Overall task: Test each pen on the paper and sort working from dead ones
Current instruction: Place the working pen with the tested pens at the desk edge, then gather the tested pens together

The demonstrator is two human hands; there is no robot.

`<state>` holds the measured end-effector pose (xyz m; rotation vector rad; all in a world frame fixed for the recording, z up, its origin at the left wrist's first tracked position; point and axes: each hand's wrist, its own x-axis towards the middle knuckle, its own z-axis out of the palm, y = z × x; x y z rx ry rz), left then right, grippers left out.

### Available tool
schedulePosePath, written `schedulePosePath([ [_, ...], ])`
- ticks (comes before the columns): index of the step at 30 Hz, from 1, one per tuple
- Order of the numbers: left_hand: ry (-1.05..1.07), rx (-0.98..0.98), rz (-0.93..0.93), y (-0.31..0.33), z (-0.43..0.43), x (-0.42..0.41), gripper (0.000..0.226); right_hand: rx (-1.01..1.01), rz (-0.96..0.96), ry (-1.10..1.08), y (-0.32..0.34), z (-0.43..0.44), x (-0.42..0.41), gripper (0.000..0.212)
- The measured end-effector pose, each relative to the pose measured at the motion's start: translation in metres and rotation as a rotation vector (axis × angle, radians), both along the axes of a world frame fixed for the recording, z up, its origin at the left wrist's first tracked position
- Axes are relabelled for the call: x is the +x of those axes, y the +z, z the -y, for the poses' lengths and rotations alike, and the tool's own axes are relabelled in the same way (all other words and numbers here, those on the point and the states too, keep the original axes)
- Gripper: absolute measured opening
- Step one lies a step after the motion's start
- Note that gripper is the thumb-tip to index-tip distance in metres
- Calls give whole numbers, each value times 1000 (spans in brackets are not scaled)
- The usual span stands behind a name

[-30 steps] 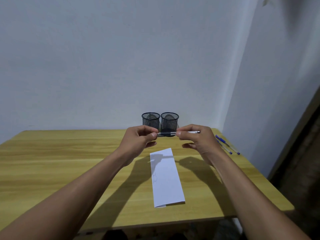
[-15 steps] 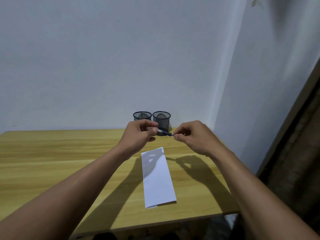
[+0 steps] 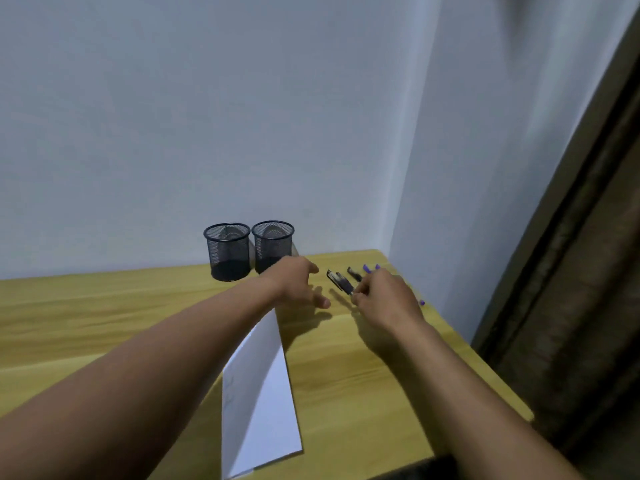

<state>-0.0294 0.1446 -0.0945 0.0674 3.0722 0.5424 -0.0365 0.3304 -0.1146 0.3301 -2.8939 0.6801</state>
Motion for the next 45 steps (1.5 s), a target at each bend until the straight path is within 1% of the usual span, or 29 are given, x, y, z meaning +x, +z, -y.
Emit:
schedulePosePath([
  [3,12,-47,118,-14,-4,-18,94,41,9,-16,-15,13,-19,16],
  [5,9,-99,184,-22,-4,-25,85,72,-1,-20,-22,22,-27,15],
  [7,7,-120,201,-26,-1,-28,80,92,-15,-18,-26,30,-34,12],
  [10,2,-115,180,-28,2,-29,84,104,-39,-5,-28,35,-37,10],
  [13,-2,-118,168,-30,3,-30,85,71,-29,10,-25,31,-38,18],
  [17,6,-108,180,-30,3,-32,87,45,-44,-15,-15,10,-39,20],
  [18,13,-94,187,-30,3,-32,84,39,-53,-30,-12,2,-40,21],
  [20,38,-29,178,-29,-3,-32,71,18,-55,-66,-8,-14,-48,23],
  [23,134,73,97,-30,-20,-35,53,19,-25,-108,-5,-36,-64,20],
  [25,231,105,42,-33,-34,-38,46,45,13,-113,-4,-46,-72,22],
  [29,410,147,-51,-39,-65,-48,53,57,105,-43,-10,-55,-86,35],
  [31,452,120,-76,-41,-78,-55,54,56,114,-12,-15,-55,-93,37],
  [36,459,25,-99,-46,-97,-72,64,45,108,23,-19,-62,-108,36],
  [38,449,8,-103,-46,-103,-74,62,5,112,32,-20,-67,-113,39],
  [41,426,107,-75,-38,-107,-76,53,-45,149,36,-17,-76,-120,46],
  [45,452,198,-20,-29,-102,-86,40,-114,233,18,-14,-88,-124,47],
])
